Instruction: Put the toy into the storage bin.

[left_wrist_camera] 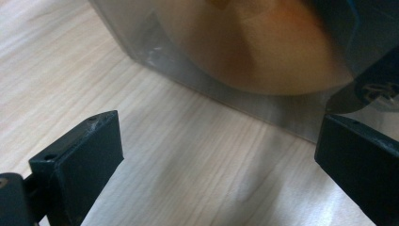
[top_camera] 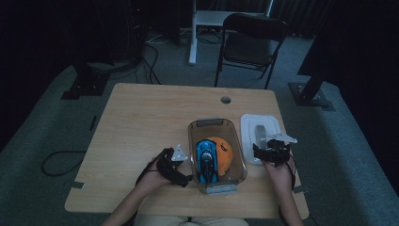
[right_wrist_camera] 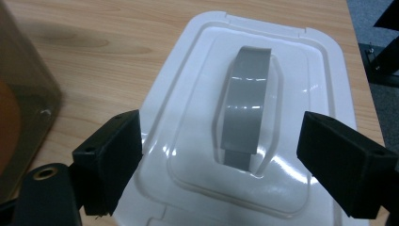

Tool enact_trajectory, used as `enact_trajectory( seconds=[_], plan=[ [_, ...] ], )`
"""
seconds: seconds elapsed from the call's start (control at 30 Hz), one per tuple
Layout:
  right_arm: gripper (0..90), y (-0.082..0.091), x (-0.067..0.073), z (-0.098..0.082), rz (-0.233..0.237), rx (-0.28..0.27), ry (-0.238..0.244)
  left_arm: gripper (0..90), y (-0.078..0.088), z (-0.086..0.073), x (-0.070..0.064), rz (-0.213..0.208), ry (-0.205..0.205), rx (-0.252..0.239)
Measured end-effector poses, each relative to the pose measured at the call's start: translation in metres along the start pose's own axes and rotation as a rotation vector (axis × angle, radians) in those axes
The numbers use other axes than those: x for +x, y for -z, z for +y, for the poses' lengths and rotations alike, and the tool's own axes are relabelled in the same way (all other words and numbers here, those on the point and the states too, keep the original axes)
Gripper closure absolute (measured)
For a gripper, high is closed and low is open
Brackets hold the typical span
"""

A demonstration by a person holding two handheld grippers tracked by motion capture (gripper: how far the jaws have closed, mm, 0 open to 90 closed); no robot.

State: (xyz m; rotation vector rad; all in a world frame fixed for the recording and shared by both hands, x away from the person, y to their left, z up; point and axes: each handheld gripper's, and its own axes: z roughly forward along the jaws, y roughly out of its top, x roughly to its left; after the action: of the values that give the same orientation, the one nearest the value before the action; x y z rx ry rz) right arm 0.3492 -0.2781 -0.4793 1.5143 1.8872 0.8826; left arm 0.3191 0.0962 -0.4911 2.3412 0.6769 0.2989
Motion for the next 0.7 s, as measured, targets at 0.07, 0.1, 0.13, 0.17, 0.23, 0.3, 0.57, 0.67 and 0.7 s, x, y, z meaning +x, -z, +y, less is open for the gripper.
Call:
enact_trajectory(
  seconds=[0.07,0.1,0.13,0.17,0.23,0.3,0.57,0.67,0.7],
  plan=[
    [15.6,-0.002,-0.002,0.000,-0.006,0.000,-0.008,2.1,-0.001,0.000,-0.002,-0.020,-0.004,-0.002],
    [15.7,-0.004,-0.004,0.001,-0.004,0.000,-0.017,2.1,-0.001,-0.001,-0.002,-0.030,0.002,-0.009],
    [17.5,-0.005,-0.005,0.002,-0.004,0.001,-0.018,2.1,-0.001,-0.001,-0.002,-0.028,0.005,-0.013],
    [18.4,-0.006,-0.006,0.003,-0.005,0.001,-0.023,2.1,-0.001,-0.001,-0.002,-0.028,0.005,-0.013],
    [18.5,-0.008,-0.008,0.003,-0.008,0.002,-0.024,2.1,-0.001,-0.003,-0.001,-0.025,0.017,-0.024],
    [18.6,-0.013,-0.010,0.005,-0.008,0.012,-0.028,2.1,-0.001,-0.004,-0.002,-0.010,0.003,-0.014],
    [31.8,-0.035,-0.014,0.008,-0.022,0.051,-0.040,2.1,-0.002,-0.010,-0.002,-0.007,0.015,-0.012],
    [43.1,-0.042,-0.015,0.007,-0.020,0.062,-0.050,2.1,-0.005,-0.011,-0.002,-0.006,0.016,-0.005],
    [43.1,-0.042,-0.015,0.007,-0.020,0.062,-0.050,2.1,-0.005,-0.011,-0.002,-0.006,0.016,-0.005]
  ],
)
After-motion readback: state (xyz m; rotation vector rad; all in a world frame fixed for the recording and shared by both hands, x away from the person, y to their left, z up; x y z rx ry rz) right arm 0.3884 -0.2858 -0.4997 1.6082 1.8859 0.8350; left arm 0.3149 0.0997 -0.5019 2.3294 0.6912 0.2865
